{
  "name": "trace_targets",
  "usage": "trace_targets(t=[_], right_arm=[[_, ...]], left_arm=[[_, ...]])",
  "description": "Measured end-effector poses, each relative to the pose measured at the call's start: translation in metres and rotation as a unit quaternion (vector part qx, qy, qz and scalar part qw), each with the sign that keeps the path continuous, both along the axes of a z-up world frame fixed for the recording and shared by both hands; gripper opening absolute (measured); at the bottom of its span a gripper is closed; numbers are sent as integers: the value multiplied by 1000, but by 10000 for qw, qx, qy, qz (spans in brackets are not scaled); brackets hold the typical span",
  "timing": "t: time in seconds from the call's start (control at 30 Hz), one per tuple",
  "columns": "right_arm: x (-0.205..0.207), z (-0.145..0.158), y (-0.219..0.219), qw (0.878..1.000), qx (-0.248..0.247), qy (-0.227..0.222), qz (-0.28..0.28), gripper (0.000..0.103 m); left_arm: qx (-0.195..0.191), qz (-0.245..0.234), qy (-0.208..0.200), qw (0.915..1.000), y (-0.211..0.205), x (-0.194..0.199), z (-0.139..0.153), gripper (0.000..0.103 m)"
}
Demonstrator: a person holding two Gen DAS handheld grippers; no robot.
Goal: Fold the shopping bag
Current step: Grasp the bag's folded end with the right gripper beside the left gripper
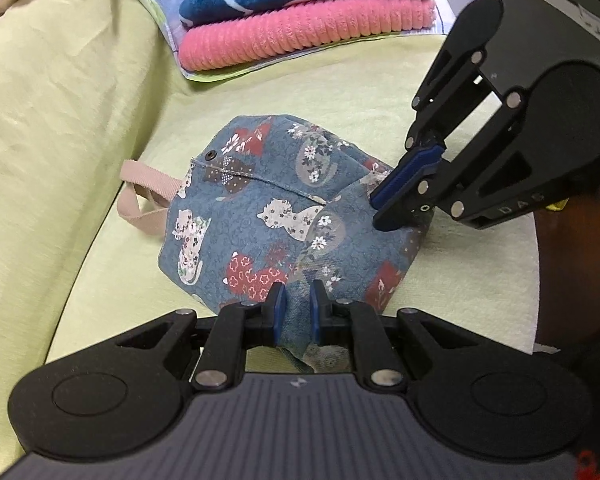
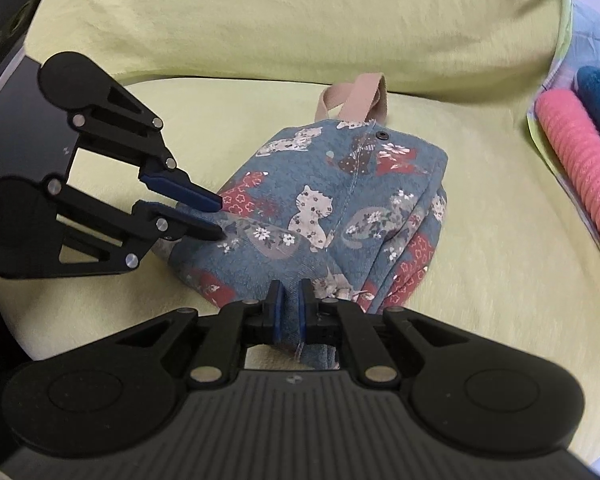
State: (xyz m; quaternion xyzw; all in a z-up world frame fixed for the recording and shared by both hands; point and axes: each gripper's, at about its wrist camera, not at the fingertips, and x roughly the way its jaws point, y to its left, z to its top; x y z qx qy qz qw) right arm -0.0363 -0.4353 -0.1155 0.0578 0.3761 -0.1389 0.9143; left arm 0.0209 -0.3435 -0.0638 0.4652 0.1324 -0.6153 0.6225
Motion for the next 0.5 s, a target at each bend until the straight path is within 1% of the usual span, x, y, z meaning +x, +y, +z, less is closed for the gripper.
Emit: trace_targets(t=[0.13, 0.2, 0.27, 0.33, 0.4, 0.5], right_arm=[[1, 2, -1, 10000, 54, 57, -10, 4], [1, 2, -2, 9999, 98, 67, -14, 4], [1, 3, -4, 9998, 161, 74, -17, 4], [1, 3, -6, 9997, 224, 81, -20, 4], [1, 3, -8, 9995, 287, 89, -22, 4], [2, 5, -11, 9992, 383, 121, -7, 4]], left_arm=[[-44, -110, -310, 9994, 4, -8, -2, 13], [-71, -291, -681, 9972, 11, -17, -4, 13], [-118, -601, -1150, 9915, 24, -28, -7, 18], [-175, -991, -1620, 9817, 43, -38, -12, 23], [-129, -1262, -2102, 9694, 55, -44, -23, 25], [-13, -1624, -2829, 9453, 71, -51, -41, 26]])
